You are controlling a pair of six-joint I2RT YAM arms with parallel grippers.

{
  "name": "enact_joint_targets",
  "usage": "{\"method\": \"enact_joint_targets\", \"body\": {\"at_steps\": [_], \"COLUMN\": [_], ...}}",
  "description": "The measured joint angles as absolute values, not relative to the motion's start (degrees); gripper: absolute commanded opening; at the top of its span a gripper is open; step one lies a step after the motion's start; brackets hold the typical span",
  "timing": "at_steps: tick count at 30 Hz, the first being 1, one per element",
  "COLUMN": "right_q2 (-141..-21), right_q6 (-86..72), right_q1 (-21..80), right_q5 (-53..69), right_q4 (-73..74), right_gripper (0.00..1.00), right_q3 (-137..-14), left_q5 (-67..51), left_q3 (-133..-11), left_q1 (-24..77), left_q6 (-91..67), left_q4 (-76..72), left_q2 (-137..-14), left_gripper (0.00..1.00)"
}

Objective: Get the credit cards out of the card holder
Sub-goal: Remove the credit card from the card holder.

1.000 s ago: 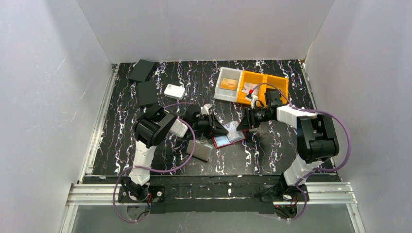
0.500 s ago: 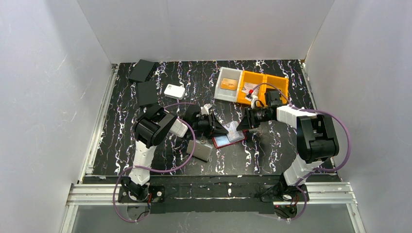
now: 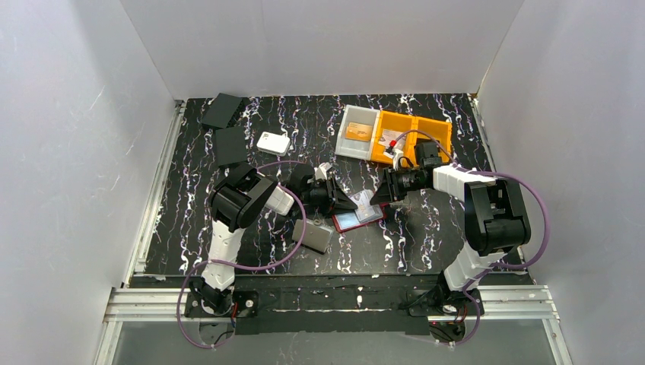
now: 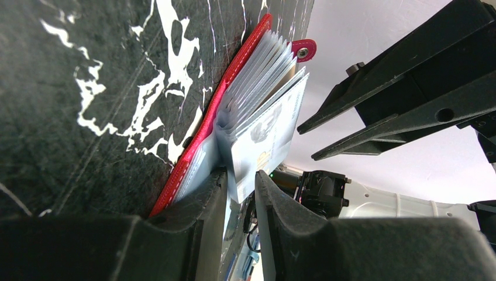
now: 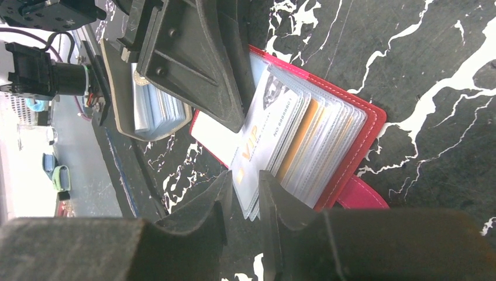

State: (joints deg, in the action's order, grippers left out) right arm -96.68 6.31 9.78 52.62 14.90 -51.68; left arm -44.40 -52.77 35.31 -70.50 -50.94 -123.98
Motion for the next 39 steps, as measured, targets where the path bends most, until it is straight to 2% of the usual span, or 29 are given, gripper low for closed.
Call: {"method": "enact_joint_targets", "body": {"at_steps": [10,16,27,29,33,36,39], "right_q2": [-97.4,-98.1,-99.8,-99.9,-100.4,-100.6,-100.6], "right_q6": [6.3,6.5,6.4,6.2,5.9,5.0,4.8], "right_q1": [10.5,11.5,12.0,12.1,12.1,12.3,12.5], "right_q5": [50.7,50.7,50.9,50.5,48.1,46.4,45.9], "right_q4": [15.0,15.1,15.8,15.9,16.2,16.4,16.6], "right_gripper": [0.31,0.27,0.31,0.28,0.15,0.11,0.09], "right_q3": [-51.7,-51.7,-53.1,-53.2,-53.3,-53.7,-53.9], "left_q5": [-44.4,-44.6,-45.5,-45.6,-45.9,-45.7,-44.5], "left_q3": [-52.8,-52.8,-53.0,-53.0,-52.8,-51.6,-51.0], "left_q1": [35.3,35.3,35.0,35.0,34.9,34.5,34.5], "left_q6": [-70.5,-70.5,-70.7,-71.1,-73.3,-77.7,-79.7], "left_q4": [-50.9,-50.8,-50.3,-50.7,-53.7,-59.9,-62.5], "left_q2": [-124.0,-124.0,-124.0,-124.0,-124.1,-125.7,-126.1], "left_gripper": [0.24,0.24,0.24,0.24,0.24,0.24,0.2]}}
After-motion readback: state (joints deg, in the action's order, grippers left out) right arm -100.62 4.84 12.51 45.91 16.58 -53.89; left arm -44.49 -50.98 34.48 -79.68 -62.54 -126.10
